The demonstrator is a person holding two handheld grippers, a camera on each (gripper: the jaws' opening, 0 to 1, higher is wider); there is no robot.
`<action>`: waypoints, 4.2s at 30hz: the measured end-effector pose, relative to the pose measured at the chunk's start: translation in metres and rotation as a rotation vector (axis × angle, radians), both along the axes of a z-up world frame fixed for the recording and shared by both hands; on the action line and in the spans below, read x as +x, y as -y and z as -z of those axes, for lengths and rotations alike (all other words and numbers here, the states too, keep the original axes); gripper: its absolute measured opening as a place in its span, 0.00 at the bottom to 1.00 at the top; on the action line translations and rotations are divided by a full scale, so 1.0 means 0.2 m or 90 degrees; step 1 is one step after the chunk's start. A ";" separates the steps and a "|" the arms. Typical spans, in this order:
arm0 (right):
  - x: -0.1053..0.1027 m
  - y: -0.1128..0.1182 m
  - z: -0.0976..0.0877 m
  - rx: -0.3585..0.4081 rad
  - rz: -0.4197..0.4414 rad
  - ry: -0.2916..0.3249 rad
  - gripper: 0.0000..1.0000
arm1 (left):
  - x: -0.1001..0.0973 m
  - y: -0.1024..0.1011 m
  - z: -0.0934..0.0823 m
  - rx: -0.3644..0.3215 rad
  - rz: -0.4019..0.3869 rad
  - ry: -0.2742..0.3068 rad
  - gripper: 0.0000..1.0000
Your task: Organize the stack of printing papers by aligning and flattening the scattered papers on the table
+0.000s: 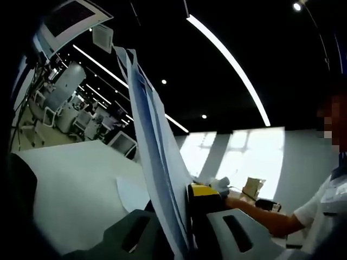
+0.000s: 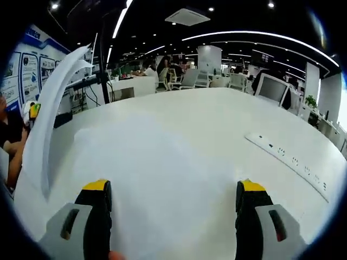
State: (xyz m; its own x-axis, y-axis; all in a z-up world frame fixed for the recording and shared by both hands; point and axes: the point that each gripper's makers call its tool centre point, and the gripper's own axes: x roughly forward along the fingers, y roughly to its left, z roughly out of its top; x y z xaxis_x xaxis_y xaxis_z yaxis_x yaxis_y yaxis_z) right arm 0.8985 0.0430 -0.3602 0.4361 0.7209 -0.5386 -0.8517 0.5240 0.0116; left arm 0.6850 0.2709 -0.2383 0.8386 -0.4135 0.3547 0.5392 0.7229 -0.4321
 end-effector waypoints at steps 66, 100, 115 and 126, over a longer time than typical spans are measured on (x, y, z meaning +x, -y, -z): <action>-0.03 0.09 -0.04 0.034 -0.010 -0.016 0.19 | 0.01 0.00 0.01 0.015 -0.013 -0.002 0.09; -0.05 0.14 -0.21 0.117 0.040 -0.072 0.00 | 0.02 -0.01 0.01 0.011 -0.010 -0.007 0.09; -0.05 0.18 -0.30 0.159 0.062 -0.073 0.00 | 0.02 0.00 0.01 0.013 -0.011 -0.007 0.09; -0.03 0.22 -0.31 0.169 0.080 -0.078 0.00 | 0.02 0.00 0.02 0.014 -0.011 -0.008 0.09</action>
